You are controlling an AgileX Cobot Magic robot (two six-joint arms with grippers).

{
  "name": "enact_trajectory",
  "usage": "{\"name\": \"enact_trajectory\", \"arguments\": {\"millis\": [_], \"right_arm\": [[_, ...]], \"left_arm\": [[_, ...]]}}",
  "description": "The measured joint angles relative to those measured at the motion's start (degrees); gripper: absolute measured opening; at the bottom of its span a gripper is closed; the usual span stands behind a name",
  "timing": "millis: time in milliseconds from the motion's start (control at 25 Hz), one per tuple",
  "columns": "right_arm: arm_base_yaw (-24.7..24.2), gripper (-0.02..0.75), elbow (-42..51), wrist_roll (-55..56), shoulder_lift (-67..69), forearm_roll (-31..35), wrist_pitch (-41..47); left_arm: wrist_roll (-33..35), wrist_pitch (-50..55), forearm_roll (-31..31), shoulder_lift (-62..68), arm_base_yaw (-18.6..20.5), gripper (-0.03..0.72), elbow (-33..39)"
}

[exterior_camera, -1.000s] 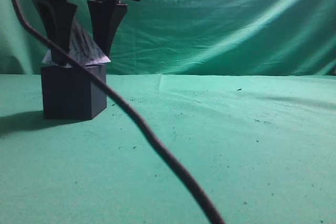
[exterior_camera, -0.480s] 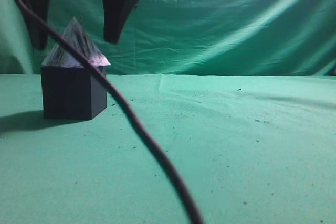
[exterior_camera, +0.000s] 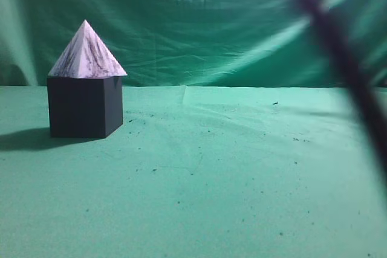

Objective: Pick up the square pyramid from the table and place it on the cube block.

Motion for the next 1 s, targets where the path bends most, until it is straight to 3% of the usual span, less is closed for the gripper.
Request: {"name": "enact_trajectory", "arguments": {"millis": [80, 240, 400, 760, 1000], "right_arm": [[0.0, 0.000, 0.1, 0.6, -4.8, 0.8, 0.3], [0.0, 0.000, 5.5, 0.7, -15.1, 1.4, 0.4], [0.0, 0.000, 18.9, 0.7, -26.0, 1.7, 0.3], [0.0, 0.000, 55.0, 0.0, -53.6, 4.0, -22.7], [0.0, 0.000, 67.9, -0.1, -69.3, 5.5, -27.4]], "left_arm": [[0.0, 0.0, 0.0, 0.0, 0.0, 0.000, 0.0], [0.0, 0.0, 0.0, 0.0, 0.0, 0.000, 0.0], [0.0, 0.0, 0.0, 0.0, 0.0, 0.000, 0.0], [0.0, 0.0, 0.0, 0.0, 0.0, 0.000, 0.0], [0.0, 0.0, 0.0, 0.0, 0.0, 0.000, 0.0]]}}
